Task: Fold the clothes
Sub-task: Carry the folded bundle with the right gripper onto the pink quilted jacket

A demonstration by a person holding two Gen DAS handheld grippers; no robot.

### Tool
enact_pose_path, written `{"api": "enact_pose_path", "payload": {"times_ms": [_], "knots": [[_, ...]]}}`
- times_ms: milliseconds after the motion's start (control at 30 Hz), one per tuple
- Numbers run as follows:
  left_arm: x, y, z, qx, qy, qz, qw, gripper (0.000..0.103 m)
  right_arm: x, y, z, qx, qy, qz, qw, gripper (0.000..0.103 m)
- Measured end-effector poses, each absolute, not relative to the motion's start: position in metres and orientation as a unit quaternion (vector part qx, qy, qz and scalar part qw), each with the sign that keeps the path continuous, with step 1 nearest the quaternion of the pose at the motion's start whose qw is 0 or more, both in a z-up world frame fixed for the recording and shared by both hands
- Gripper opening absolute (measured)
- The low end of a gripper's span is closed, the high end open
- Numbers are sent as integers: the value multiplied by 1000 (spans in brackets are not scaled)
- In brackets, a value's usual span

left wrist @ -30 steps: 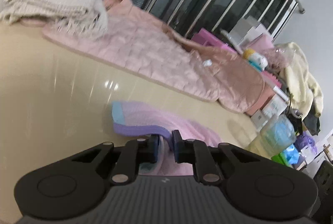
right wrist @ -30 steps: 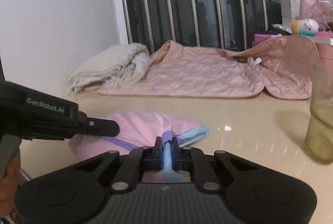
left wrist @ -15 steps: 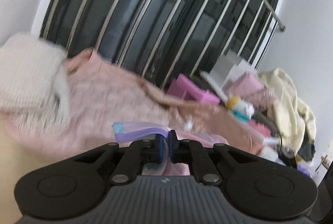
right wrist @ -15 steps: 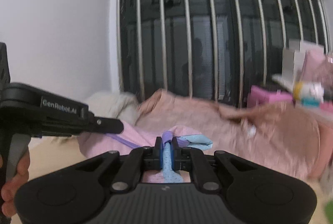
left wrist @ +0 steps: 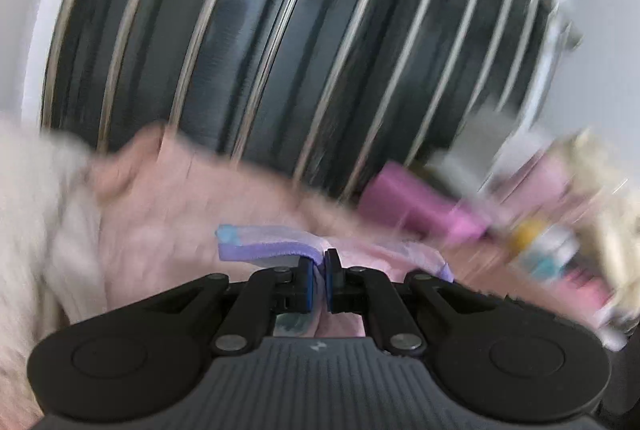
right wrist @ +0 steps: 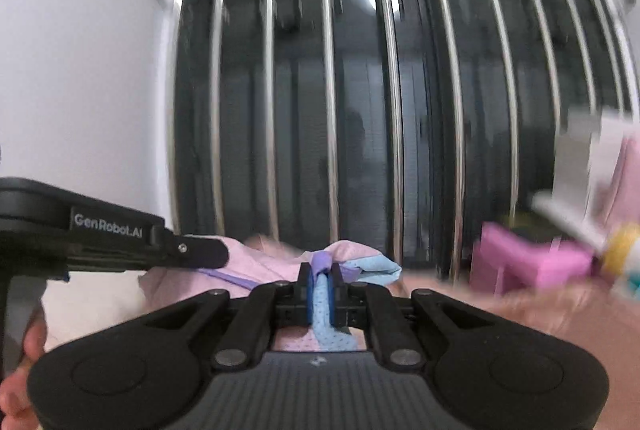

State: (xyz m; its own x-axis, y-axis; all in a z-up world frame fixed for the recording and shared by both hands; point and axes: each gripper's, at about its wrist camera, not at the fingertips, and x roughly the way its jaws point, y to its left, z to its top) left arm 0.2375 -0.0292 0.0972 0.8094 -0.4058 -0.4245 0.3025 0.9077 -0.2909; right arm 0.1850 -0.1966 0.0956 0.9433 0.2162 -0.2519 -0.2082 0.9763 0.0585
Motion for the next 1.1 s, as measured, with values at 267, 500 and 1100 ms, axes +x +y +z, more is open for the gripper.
{"api": "enact_pose_path", "payload": {"times_ms": [267,500,1100], "knots": [[245,-51,23,25,323,-145,935,67,233,-211,9,12,305,76,949,38],[246,-21,26,-17,349,-111,931,80,223,-218,28,47,309,86,946,42],[219,-2,40,-169,355,-105,913,76,205,-251,46,139,319,81,934,39]]}}
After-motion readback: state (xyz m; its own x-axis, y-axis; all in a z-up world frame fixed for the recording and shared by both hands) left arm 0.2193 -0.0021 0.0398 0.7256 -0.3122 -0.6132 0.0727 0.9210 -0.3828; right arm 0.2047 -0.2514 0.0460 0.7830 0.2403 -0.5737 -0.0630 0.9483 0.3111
